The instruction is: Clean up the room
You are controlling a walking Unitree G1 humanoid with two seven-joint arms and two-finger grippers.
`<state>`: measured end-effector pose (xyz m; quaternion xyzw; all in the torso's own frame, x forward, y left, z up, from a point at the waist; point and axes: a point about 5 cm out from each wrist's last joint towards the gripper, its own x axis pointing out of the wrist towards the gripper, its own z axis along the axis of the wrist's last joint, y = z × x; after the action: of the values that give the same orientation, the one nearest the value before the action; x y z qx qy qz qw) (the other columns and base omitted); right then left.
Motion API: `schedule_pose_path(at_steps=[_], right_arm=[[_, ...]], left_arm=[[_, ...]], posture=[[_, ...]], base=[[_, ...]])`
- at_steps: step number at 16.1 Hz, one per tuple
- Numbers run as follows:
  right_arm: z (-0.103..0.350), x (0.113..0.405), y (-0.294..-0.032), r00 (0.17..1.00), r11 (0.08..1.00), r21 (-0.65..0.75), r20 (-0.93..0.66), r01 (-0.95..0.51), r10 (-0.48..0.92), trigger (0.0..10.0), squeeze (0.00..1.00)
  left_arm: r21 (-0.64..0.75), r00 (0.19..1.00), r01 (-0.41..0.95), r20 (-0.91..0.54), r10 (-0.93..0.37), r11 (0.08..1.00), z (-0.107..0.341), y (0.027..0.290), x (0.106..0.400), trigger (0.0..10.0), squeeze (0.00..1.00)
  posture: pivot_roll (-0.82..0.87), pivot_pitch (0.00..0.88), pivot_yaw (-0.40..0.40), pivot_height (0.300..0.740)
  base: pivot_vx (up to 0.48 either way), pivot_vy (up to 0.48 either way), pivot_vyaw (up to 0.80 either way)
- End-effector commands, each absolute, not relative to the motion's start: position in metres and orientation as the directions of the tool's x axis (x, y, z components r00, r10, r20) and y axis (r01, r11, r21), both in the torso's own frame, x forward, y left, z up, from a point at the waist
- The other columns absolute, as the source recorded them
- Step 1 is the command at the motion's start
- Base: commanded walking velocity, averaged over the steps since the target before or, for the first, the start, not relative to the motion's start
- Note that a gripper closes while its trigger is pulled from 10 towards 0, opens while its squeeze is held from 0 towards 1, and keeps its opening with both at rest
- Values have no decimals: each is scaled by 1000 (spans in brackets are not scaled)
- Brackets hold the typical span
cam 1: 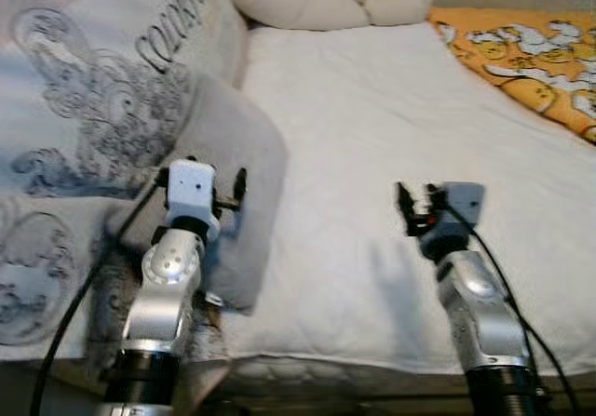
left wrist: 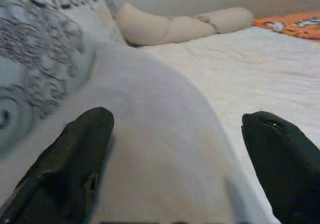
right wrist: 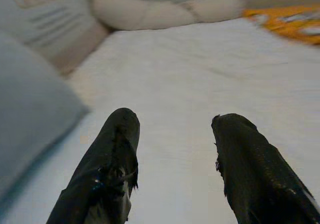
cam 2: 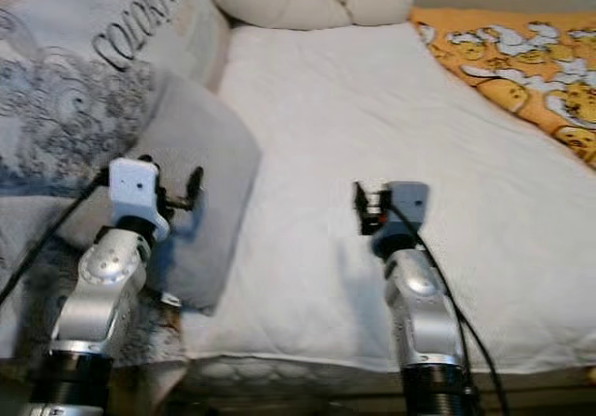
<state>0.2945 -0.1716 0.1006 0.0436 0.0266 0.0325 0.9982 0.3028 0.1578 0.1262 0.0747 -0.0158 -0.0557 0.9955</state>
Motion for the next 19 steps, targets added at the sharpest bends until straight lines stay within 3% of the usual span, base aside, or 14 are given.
schedule_pose_path(at_steps=[1,11,14,19], right_arm=[[103,297,-166,996,993,87,-35,-78,81,10000,0],[102,296,-167,997,998,5,-43,-64,64,10000,0],[103,297,-170,998,998,48,-43,-44,46,10000,0],[102,299,-173,998,993,120,-54,-6,12,10000,0]], left_arm=[[162,993,106,28,-111,981,127,160,303,10000,741],[126,998,55,18,-58,990,121,166,306,10000,741],[126,997,71,12,-73,989,119,161,305,10000,741],[140,997,72,10,-74,988,120,163,307,10000,745]], posture=[[-31,0,-2,740],[-59,0,27,740],[-51,0,27,740],[-46,0,29,740]], base=[[0,-304,0],[0,-304,61],[0,-303,771],[0,-303,0]])
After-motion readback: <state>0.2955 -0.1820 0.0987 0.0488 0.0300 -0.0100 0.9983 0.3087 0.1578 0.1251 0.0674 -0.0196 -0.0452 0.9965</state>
